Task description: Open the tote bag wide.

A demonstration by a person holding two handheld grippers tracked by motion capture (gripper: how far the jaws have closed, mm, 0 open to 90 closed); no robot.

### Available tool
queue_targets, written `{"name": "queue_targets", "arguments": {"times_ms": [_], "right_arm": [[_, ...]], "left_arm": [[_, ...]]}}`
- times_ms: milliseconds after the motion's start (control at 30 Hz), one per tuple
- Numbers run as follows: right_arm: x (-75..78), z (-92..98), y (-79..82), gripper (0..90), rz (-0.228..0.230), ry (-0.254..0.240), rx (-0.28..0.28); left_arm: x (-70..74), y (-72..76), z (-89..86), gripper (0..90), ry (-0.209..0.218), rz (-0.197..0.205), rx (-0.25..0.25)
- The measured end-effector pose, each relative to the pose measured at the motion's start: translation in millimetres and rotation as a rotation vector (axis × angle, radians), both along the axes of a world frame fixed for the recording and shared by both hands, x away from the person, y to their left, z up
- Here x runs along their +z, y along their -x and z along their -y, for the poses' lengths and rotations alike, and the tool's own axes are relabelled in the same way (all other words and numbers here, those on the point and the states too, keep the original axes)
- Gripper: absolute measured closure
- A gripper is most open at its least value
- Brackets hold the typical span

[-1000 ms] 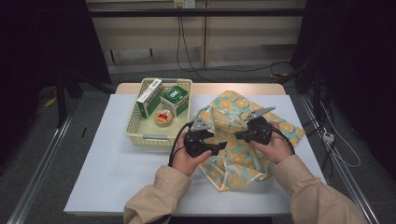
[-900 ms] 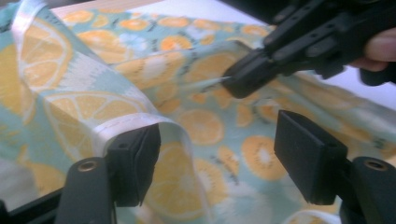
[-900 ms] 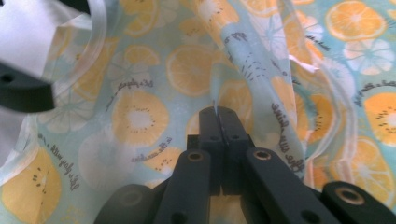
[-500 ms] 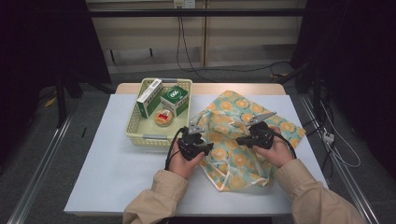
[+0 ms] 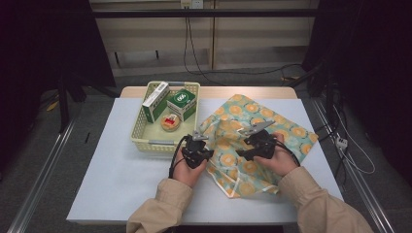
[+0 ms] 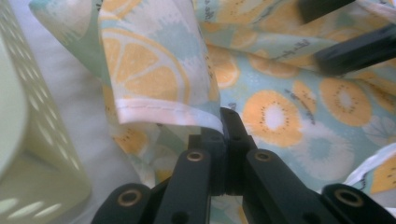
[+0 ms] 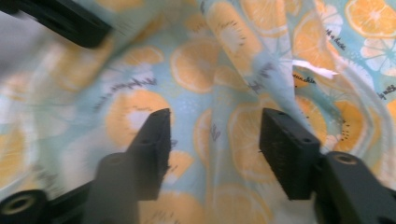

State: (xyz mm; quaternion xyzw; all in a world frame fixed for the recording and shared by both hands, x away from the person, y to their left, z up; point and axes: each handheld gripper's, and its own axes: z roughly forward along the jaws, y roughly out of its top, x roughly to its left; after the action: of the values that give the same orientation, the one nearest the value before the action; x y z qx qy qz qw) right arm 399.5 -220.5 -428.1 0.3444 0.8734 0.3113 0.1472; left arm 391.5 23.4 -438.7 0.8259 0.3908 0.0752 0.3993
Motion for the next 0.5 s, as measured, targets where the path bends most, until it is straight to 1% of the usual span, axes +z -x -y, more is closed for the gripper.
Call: {"name": "queue_targets", "arguments": {"times_ms": [33,67,133,167,200,233,267,300,333,367,400,433,467,500], "right_arm": [[-4.6,-2.6,-2.1,40.1,-0.007,0.023,-0.005],[-9.2,-3.9,-4.3,40.4,-0.011,0.036,-0.012],[-17.0,-3.7,-9.0,41.7,-0.014,0.056,-0.027],[-18.7,-1.0,-11.8,45.5,-0.014,0.031,-0.044],[-19.5,1.9,-14.4,48.8,-0.014,0.018,-0.06],[-20.3,4.7,-16.8,56.6,-0.025,0.004,-0.058],[-21.2,7.7,-19.0,71.5,-0.04,-0.029,-0.047],[-21.1,10.1,-20.5,78.4,-0.034,-0.026,-0.046],[-20.8,11.3,-21.8,83.1,-0.031,-0.02,-0.053],[-19.6,12.6,-23.2,88.3,-0.051,-0.022,-0.053],[-18.1,14.0,-24.9,90.0,-0.056,-0.009,-0.062],[-15.6,15.8,-26.1,90.0,-0.052,0.019,-0.077],[-12.3,18.7,-27.9,90.0,-0.052,0.016,-0.081],[-7.4,21.9,-29.5,90.0,-0.055,-0.008,-0.089]], "left_arm": [[-0.3,1.0,-0.4,90.0,0.001,0.0,-0.002],[-0.3,1.5,-1.5,90.0,-0.008,-0.009,-0.011],[-1.7,2.3,-3.5,90.0,-0.009,-0.011,-0.007],[-2.3,2.4,-5.0,90.0,-0.006,-0.013,-0.002],[-3.1,2.4,-6.3,90.0,-0.004,-0.016,0.002],[-3.5,2.3,-7.6,90.0,-0.011,-0.015,0.006],[-4.1,2.2,-8.5,90.0,-0.005,-0.018,0.006],[-4.2,2.4,-9.1,90.0,-0.01,-0.018,0.011],[-3.9,2.1,-10.0,90.0,-0.009,-0.024,0.004],[-3.9,2.0,-10.4,90.0,-0.009,-0.025,0.004],[-3.9,2.0,-10.5,90.0,-0.01,-0.021,0.009],[-3.4,1.8,-11.4,90.0,-0.009,-0.021,0.004],[-3.4,1.9,-11.5,90.0,-0.002,-0.02,0.01],[-3.2,1.8,-12.0,90.0,-0.002,-0.02,0.009]]}}
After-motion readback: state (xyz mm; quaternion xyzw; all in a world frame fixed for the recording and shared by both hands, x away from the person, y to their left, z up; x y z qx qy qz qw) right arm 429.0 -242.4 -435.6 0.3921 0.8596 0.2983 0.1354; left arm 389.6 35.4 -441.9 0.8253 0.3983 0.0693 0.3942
